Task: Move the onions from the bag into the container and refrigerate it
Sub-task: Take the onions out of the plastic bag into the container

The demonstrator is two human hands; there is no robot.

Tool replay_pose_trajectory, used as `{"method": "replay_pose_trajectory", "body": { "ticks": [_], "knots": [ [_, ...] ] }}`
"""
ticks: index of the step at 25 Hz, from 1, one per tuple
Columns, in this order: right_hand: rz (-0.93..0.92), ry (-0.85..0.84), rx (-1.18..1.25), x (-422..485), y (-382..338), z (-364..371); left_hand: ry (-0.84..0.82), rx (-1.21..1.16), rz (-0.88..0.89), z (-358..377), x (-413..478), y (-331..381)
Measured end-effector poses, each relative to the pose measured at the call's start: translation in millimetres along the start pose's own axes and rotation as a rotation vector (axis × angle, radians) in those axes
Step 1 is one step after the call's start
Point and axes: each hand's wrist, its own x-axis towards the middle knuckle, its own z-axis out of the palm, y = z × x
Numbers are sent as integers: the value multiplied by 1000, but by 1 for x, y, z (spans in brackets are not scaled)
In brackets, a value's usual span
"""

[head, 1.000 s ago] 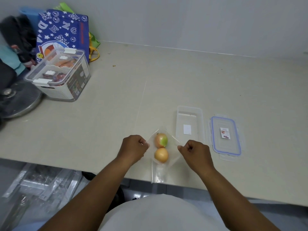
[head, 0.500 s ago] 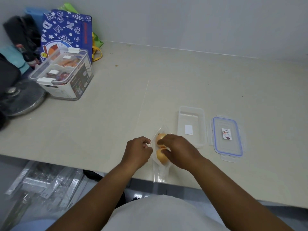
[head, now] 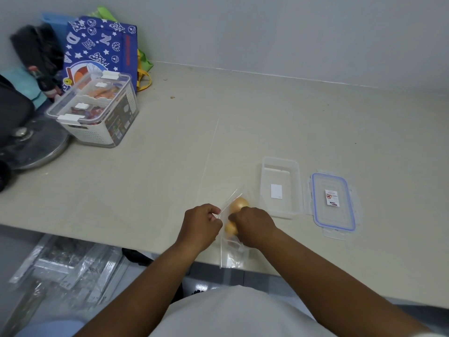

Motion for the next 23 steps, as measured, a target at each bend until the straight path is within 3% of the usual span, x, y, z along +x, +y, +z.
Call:
{"method": "replay_pose_trajectory", "body": {
  "ticks": [16,19,23],
  "knots": [
    [0,66,138,-10,8,10,-51,12,-28,6,0,1],
    [-23,245,211,-20,13,-9,-45,-12,-43,2,3,3],
    [-72,638,544,-41,33,-28,-42,-59,-73,-1,6,4]
  ]
}}
